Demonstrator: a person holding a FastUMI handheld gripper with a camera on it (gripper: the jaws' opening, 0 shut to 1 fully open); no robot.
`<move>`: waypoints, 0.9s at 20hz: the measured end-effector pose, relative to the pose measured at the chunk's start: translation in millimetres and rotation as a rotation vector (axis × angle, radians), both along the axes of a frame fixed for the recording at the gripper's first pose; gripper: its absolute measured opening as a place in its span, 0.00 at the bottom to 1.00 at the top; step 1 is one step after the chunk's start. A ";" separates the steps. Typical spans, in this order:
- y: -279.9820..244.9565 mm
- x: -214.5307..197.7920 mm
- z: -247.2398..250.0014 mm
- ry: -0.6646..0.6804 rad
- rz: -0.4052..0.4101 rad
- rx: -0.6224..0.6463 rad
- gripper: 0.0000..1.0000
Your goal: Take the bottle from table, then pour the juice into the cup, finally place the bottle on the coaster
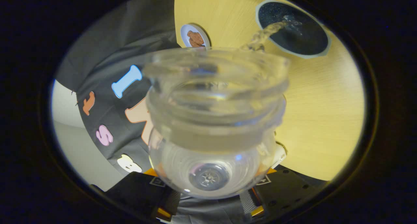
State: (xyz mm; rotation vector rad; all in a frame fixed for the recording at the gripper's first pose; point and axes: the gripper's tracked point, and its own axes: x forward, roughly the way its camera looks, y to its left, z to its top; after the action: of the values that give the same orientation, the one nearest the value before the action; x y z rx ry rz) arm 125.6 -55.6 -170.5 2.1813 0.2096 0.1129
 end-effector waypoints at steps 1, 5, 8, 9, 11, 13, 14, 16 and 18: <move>-1.8 0.5 0.9 -0.002 -0.002 0.005 1.00; -7.0 -0.9 4.4 -0.013 -0.011 0.037 1.00; -11.6 -2.0 11.6 -0.021 -0.013 0.068 1.00; -13.6 -3.1 13.4 -0.024 -0.015 0.077 1.00; -17.7 -6.9 17.1 -0.028 -0.017 0.098 1.00; -22.6 -8.6 20.2 -0.033 -0.021 0.125 1.00; -24.7 -8.8 21.2 -0.036 -0.024 0.136 1.00; -30.1 -8.6 25.0 -0.040 -0.032 0.161 1.00; -35.2 -10.0 29.5 -0.044 -0.034 0.185 1.00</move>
State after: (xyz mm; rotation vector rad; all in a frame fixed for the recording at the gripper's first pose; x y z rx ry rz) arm 115.5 -90.8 -141.0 2.3624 0.1424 0.1663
